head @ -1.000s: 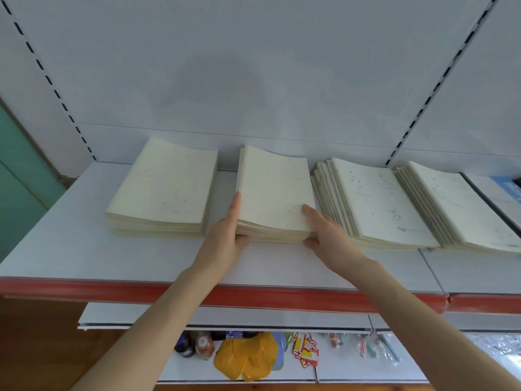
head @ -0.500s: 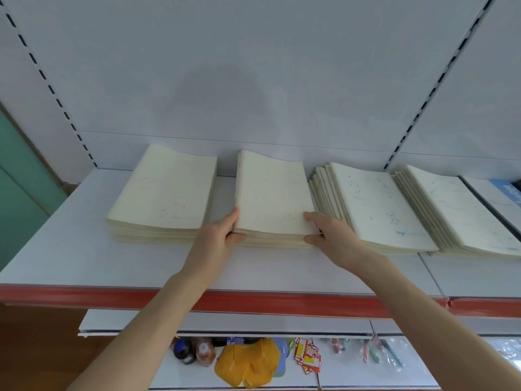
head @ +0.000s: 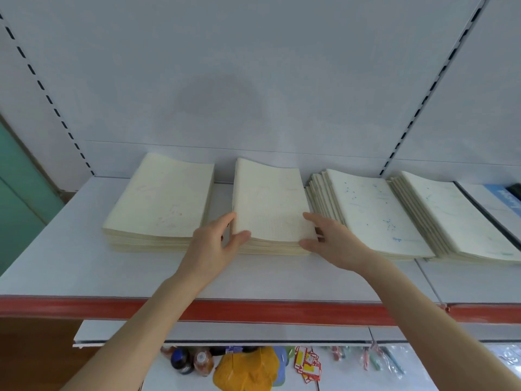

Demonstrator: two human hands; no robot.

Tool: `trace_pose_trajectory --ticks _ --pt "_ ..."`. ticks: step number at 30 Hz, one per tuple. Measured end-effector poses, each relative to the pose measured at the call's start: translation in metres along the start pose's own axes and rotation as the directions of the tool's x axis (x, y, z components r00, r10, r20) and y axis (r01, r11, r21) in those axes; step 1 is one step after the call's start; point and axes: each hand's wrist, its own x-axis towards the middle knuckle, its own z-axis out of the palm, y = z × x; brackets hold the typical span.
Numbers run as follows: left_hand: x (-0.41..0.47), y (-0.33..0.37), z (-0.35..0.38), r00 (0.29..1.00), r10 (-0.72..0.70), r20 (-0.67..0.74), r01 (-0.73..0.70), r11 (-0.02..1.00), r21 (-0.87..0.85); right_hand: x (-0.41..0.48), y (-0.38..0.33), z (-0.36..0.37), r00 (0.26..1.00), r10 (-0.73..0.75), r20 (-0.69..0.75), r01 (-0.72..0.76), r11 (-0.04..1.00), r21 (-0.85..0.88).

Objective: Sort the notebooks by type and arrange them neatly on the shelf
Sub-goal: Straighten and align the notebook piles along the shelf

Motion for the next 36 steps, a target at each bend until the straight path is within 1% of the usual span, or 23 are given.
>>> trace_pose_trajectory --ticks 2,5,7,9,12,15,18,20,23,26,32,36 --pt "0.013 0.009 0.000 1.000 -0.019 0.006 0.019 1.000 -0.014 0.011 -0.004 -0.003 0.998 0.013 -0.064 -0.011 0.999 0.040" --pt "0.049 0.016 0.006 0.980 -0.192 0.049 0.193 0.981 -0.017 0.038 -0.015 -0.005 0.978 0.062 -0.197 -0.047 0.996 0.082" --pt "0.070 0.013 0.012 0.950 -0.293 0.106 0.299 0.953 -0.044 0.055 -0.021 -0.003 0.971 0.128 -0.202 -0.097 0.983 0.159" --pt "0.082 0.006 0.019 0.933 -0.337 0.130 0.345 0.937 -0.048 0.066 -0.023 0.001 0.966 0.199 -0.164 -0.156 0.958 0.242" --pt "0.083 0.002 0.023 0.933 -0.341 0.116 0.350 0.934 -0.070 0.072 -0.022 0.005 0.956 0.228 -0.187 -0.164 0.938 0.306" --pt "0.080 -0.003 0.026 0.940 -0.330 0.089 0.338 0.935 -0.103 0.075 -0.018 0.007 0.950 0.222 -0.221 -0.152 0.943 0.296" --pt "0.080 -0.003 0.027 0.942 -0.319 0.102 0.331 0.934 -0.135 0.074 -0.016 0.006 0.956 0.213 -0.200 -0.149 0.944 0.296" --pt "0.080 -0.003 0.027 0.935 -0.327 0.137 0.348 0.920 -0.178 0.073 -0.015 0.006 0.957 0.231 -0.175 -0.152 0.915 0.375" --pt "0.080 -0.007 0.028 0.917 -0.350 0.191 0.393 0.874 -0.284 0.071 -0.016 0.006 0.954 0.258 -0.151 -0.151 0.851 0.503" --pt "0.079 -0.010 0.027 0.902 -0.368 0.228 0.423 0.858 -0.291 0.067 -0.018 0.006 0.957 0.248 -0.148 -0.127 0.822 0.556" --pt "0.078 -0.008 0.028 0.890 -0.389 0.239 0.442 0.865 -0.237 0.068 -0.018 0.005 0.959 0.194 -0.204 -0.064 0.856 0.513" --pt "0.078 -0.010 0.029 0.886 -0.390 0.252 0.449 0.856 -0.255 0.070 -0.016 0.007 0.965 0.202 -0.166 -0.094 0.861 0.500"
